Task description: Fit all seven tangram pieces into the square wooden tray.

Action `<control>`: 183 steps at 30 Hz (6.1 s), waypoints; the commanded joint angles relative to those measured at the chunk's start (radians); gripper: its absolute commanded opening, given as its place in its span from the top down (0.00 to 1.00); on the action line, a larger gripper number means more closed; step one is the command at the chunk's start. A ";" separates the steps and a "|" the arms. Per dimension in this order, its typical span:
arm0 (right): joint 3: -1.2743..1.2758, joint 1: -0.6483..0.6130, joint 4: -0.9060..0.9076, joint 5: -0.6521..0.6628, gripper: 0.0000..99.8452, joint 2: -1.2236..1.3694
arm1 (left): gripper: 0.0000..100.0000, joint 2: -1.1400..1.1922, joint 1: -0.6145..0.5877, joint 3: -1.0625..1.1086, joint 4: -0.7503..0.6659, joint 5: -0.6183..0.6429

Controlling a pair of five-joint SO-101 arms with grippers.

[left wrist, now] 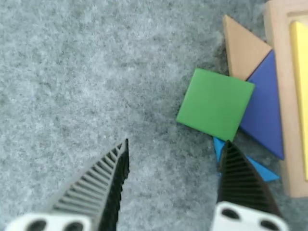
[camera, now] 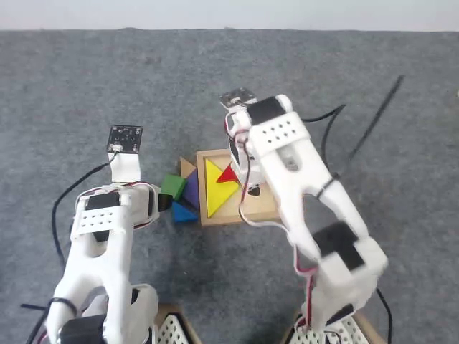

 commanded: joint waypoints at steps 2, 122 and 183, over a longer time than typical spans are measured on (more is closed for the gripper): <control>0.296 -0.041 -0.220 0.057 0.85 -0.355 | 0.71 -0.034 0.000 -0.016 -0.020 0.005; 0.400 0.116 -0.923 -0.002 0.88 -0.044 | 0.71 -0.034 0.000 -0.015 -0.020 0.005; 0.641 0.536 -0.901 0.066 0.88 -0.081 | 0.71 -0.032 -0.002 -0.012 -0.020 0.005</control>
